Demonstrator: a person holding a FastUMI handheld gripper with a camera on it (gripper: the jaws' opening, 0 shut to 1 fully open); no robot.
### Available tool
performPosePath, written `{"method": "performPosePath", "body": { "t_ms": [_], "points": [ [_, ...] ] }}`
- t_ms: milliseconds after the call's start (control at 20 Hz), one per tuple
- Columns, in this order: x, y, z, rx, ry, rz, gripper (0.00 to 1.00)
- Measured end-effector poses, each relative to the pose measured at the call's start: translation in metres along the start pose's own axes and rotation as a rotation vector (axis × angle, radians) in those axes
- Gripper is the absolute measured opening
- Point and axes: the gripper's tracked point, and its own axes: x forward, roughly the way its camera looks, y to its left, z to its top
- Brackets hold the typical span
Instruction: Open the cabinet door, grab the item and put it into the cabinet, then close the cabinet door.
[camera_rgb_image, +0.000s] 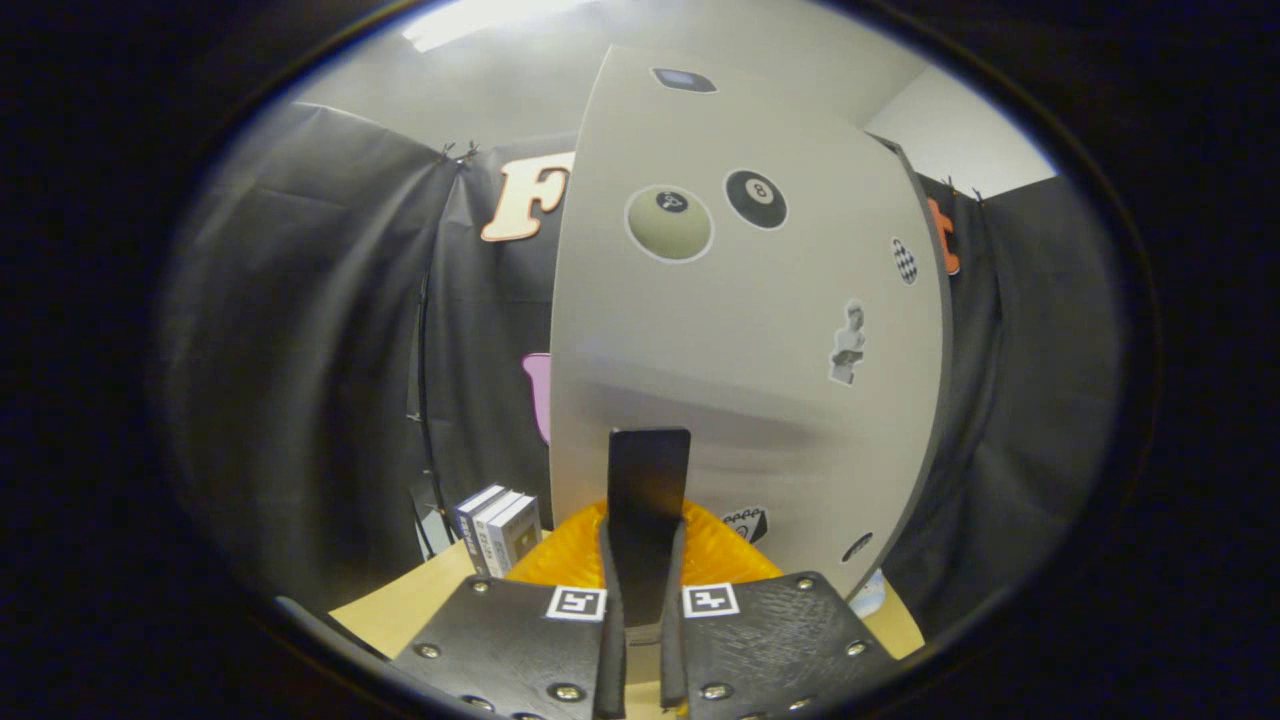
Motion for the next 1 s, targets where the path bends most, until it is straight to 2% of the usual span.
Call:
{"method": "performPosePath", "body": {
  "t_ms": [850,1000],
  "points": [
    [-0.105,-0.083,-0.004,0.009,0.031,-0.218,0.13],
    [-0.122,-0.101,-0.004,0.074,0.058,-0.233,0.12]
  ]
}}
